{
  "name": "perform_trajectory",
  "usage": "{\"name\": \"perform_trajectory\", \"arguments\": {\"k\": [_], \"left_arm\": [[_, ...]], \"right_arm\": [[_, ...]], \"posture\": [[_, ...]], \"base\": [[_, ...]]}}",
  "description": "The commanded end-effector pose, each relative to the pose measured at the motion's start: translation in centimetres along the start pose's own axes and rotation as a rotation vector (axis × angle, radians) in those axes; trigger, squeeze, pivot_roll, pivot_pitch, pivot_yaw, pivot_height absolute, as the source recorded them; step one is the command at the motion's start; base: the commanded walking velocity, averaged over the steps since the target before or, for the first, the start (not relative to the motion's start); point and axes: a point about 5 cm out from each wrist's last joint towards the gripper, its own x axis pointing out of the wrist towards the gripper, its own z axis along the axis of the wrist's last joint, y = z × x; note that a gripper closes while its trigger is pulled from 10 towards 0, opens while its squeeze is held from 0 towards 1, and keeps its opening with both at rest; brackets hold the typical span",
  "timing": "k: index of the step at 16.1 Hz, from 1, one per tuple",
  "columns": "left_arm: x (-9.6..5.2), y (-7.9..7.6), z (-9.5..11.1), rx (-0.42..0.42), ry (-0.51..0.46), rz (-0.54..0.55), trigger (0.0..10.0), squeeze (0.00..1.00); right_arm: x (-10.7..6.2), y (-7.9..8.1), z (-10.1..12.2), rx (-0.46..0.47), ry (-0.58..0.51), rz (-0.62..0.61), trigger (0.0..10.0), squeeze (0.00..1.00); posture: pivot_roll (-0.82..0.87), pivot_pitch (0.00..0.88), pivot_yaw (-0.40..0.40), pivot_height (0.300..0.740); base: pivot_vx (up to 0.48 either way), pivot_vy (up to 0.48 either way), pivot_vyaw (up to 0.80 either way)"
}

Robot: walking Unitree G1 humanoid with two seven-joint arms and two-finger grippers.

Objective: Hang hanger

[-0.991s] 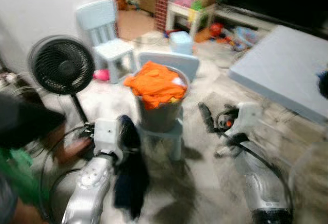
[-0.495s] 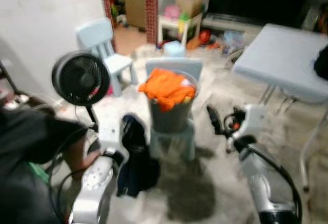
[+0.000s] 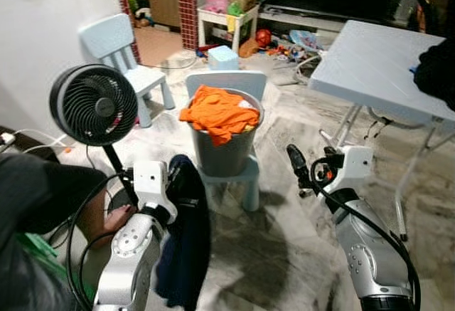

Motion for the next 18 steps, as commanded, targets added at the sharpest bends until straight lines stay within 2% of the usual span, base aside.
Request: {"name": "perform_trajectory", "arguments": {"k": [1,9,18], "left_arm": [[-0.05,-0.03,1.06,0.006,-0.044,-0.012,10.0,0.00],[-0.02,-0.15,1.13,-0.007,-0.048,-0.021,10.0,0.00],[0.06,-0.03,1.19,-0.007,-0.047,-0.019,10.0,0.00]], "right_arm": [[0.00,0.14,0.14,0.002,-0.008,-0.004,10.0,0.00],[0.07,0.02,0.17,0.000,-0.008,-0.007,10.0,0.00],[0.64,0.29,0.27,0.002,-0.013,0.006,10.0,0.00]], "posture": [[-0.08,0.000,-0.007,0.740],[-0.08,0.000,-0.011,0.740],[-0.07,0.000,-0.016,0.740]], "base": [[0.311,0.000,-0.44],[0.400,0.000,-0.55],[0.445,0.000,-0.79]]}}
